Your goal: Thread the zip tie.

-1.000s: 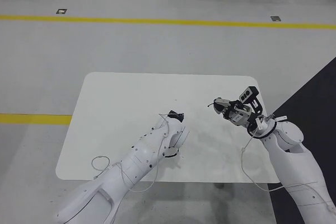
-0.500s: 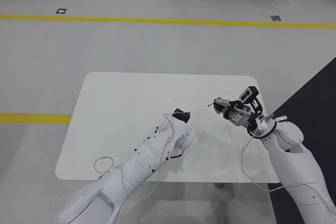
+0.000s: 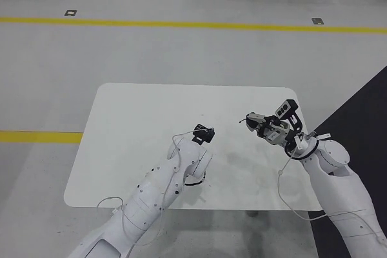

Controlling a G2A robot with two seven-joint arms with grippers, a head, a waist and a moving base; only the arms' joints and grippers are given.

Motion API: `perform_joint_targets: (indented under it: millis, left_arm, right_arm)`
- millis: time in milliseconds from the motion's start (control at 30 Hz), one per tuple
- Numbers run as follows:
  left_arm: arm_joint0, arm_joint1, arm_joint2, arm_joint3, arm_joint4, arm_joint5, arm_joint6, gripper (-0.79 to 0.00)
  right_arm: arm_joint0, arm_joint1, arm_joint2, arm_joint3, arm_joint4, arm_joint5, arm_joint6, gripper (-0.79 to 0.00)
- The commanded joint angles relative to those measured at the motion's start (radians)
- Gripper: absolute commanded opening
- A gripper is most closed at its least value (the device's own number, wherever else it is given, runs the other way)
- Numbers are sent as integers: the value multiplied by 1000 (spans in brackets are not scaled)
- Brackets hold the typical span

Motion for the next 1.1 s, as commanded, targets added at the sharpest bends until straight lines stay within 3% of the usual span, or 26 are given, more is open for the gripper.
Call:
perform_joint_targets:
  millis: [0, 267, 367, 433, 467, 900, 1067]
  left_arm:
    - [17, 3, -18, -20, -11, -16, 37, -785]
    - [29, -1, -21, -12, -3, -37, 32, -782]
    - [26, -4, -21, -2, -4, -40, 31, -640]
    - [24, -7, -20, 4, -4, -41, 30, -486]
    - [24, -8, -20, 6, -3, -41, 30, -471]
    - [56, -2, -53, -75, 64, -42, -11, -425]
    - [47, -10, -40, -39, 76, -37, -24, -434]
  right_arm:
    - [0, 0, 0, 0, 0, 0, 0, -785]
    - [0, 0, 0, 0, 0, 0, 0, -785]
    - [0, 0, 0, 0, 0, 0, 0, -785]
    - [0, 0, 0, 0, 0, 0, 0, -785]
    - [0, 0, 0, 0, 0, 0, 0, -785]
    - [0, 0, 0, 0, 0, 0, 0, -785]
    - [0, 0, 0, 0, 0, 0, 0, -785]
